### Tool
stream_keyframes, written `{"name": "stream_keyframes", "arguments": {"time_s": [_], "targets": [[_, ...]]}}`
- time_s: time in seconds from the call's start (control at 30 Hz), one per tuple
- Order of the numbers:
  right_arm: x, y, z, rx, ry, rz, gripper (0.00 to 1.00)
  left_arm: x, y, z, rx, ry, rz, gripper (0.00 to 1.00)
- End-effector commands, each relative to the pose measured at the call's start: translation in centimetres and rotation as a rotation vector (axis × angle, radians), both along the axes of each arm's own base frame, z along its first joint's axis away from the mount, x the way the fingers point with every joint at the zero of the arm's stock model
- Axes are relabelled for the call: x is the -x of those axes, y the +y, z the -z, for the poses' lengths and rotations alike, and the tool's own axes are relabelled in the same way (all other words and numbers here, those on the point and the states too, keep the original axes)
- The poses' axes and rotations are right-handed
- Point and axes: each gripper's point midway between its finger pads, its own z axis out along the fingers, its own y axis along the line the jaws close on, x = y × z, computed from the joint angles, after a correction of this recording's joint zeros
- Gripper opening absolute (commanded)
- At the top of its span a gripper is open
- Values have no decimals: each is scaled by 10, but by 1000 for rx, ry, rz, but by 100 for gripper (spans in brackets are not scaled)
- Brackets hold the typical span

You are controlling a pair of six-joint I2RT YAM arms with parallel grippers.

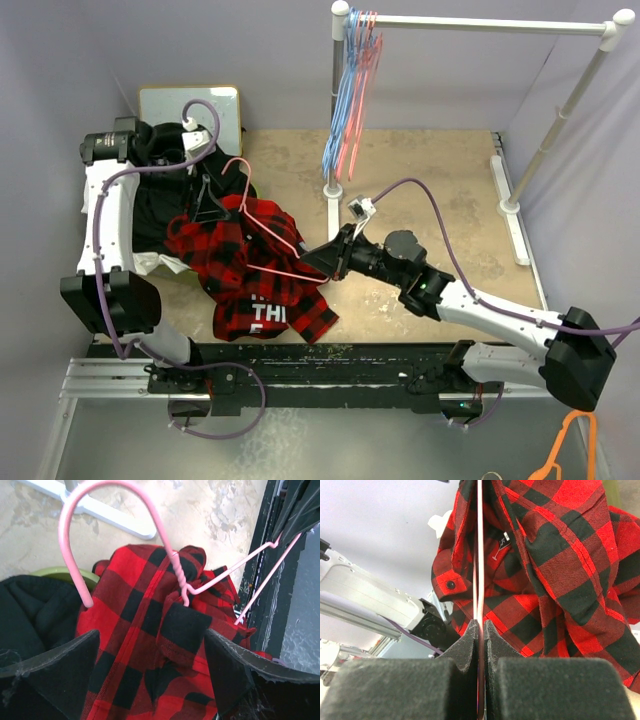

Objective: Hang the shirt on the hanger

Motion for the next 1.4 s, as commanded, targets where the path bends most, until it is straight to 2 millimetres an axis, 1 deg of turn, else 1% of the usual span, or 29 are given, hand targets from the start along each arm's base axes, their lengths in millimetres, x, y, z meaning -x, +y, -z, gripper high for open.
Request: {"name": "stream_keyframes", "arguments": {"time_s": [0.0, 0.1, 0.23, 0.33, 0.37, 0.47, 0.5, 0.53, 0.57, 0.6, 0.63, 0.7, 0.73, 0.8, 0.87, 0.9, 0.93, 1.0, 1.03, 1.13, 1.2, 1.27, 1.37], "targets": [[-2, 8, -26, -32, -67, -27, 0, -3, 2, 14, -12, -13, 35, 87], [-2, 10, -27, -32, -68, -38, 0, -2, -1, 23, -6, 11, 54, 87], [-2, 11, -28, -32, -71, -41, 0, 3, -8, 34, 2, 39, 85, 83], [-3, 10, -29, -31, -71, -37, 0, 8, -12, 41, 0, 57, 101, 63], [-3, 10, -29, -31, -70, -34, 0, 10, -12, 43, -1, 62, 105, 58], [-4, 9, -30, -35, -72, -29, 0, 18, -14, 48, -4, 70, 118, 54], [-4, 10, -31, -38, -73, -29, 0, 21, -15, 49, -6, 71, 121, 50], [-4, 10, -32, -41, -75, -29, 0, 23, -15, 50, -5, 73, 123, 41], [-4, 10, -32, -43, -76, -31, 0, 25, -15, 50, -7, 72, 123, 24], [-4, 11, -33, -44, -78, -32, 0, 26, -15, 50, -7, 72, 122, 4], [-4, 11, -34, -44, -79, -34, 0, 27, -15, 47, -5, 66, 119, 0], [-3, 11, -36, -46, -85, -38, 0, 28, -15, 38, 18, 50, 102, 0], [-3, 11, -38, -46, -88, -38, 0, 28, -15, 29, 31, 33, 90, 0], [-1, 7, -44, -34, -103, -36, 18, 32, -16, 8, 48, -21, 73, 0], [-1, -2, -52, -27, -119, -3, 61, 36, -18, -13, 56, -80, 51, 0], [-2, -8, -55, -25, -123, 20, 92, 38, -19, -23, 57, -109, 39, 0], [0, -15, -57, -24, -126, 39, 99, 42, -20, -34, 54, -141, 23, 0], [5, -27, -57, -19, -132, 60, 100, 46, -19, -49, 49, -167, -7, 0], [9, -33, -56, -20, -133, 62, 100, 48, -18, -53, 42, -175, -24, 0], [16, -47, -39, -5, -125, 82, 100, 52, -18, -67, 34, -213, -64, 0], [17, -50, -21, 20, -102, 87, 100, 58, -19, -76, 47, -228, -73, 0], [17, -49, -12, 18, -86, 88, 100, 62, -22, -83, 64, -230, -75, 0], [12, -43, -13, -30, -103, 92, 100, 65, -24, -88, 84, -217, -79, 0]]}}
